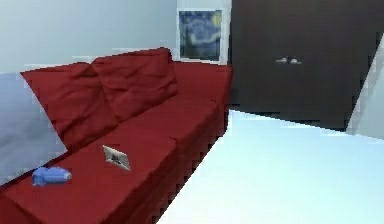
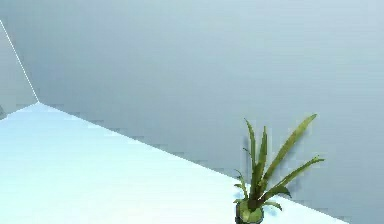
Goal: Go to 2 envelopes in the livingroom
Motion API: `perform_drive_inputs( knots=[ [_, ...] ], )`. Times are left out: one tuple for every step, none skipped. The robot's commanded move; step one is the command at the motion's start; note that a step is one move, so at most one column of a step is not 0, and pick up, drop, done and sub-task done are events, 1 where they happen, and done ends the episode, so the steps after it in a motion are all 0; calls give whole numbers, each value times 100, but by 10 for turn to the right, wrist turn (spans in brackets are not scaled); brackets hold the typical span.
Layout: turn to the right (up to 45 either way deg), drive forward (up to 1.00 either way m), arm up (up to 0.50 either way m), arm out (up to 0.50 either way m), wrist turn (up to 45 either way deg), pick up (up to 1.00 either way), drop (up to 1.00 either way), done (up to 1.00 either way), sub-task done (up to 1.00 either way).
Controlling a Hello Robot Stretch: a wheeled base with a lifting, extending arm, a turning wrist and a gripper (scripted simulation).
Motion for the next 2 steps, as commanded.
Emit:
perform_drive_inputs(
  knots=[
    [-240,0,0,0,0,0,0,0,0],
    [0,0,0,0,0,0,0,100,0]
  ],
)
